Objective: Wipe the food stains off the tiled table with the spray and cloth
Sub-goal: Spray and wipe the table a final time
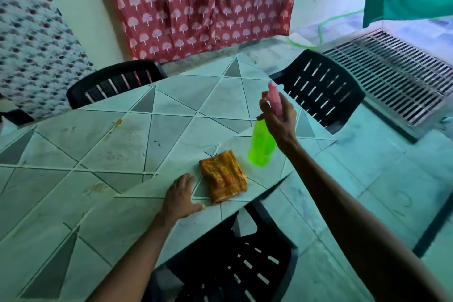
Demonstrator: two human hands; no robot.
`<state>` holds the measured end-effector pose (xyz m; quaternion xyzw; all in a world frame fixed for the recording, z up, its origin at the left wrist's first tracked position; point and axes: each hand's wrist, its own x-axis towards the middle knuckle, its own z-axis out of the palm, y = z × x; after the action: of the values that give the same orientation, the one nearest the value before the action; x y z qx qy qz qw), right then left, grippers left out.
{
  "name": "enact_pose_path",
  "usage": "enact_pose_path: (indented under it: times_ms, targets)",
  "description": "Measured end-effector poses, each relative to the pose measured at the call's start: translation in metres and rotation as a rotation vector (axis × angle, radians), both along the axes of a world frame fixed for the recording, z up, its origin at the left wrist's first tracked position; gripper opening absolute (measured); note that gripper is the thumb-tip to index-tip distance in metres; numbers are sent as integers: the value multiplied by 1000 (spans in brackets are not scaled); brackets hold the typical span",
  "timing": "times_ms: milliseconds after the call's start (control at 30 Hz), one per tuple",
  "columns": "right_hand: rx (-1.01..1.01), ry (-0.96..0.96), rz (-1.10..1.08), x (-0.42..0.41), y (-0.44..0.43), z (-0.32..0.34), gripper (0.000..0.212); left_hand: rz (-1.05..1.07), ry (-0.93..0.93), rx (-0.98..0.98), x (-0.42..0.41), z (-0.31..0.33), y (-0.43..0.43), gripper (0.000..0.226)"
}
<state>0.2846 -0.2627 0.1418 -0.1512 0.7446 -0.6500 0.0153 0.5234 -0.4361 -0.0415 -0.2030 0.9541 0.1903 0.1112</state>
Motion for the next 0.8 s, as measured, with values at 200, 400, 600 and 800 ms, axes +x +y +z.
enact_pose_path:
  times_ms: [200,400,600,800]
  targets:
    - [11,-25,-41,-40,-1,-22,36,61,16,-24,-3,-3,7,99]
    - [82,-8,0,-52,4,-35,42,72,24,-23,-2,-6,6,100]
    - [318,24,104,-54,13,-43,73,59,8,-18,-3,-3,7,101]
    - [368,-50,-90,-2,45,-79,101,67,-7,-7,-3,-2,8,102]
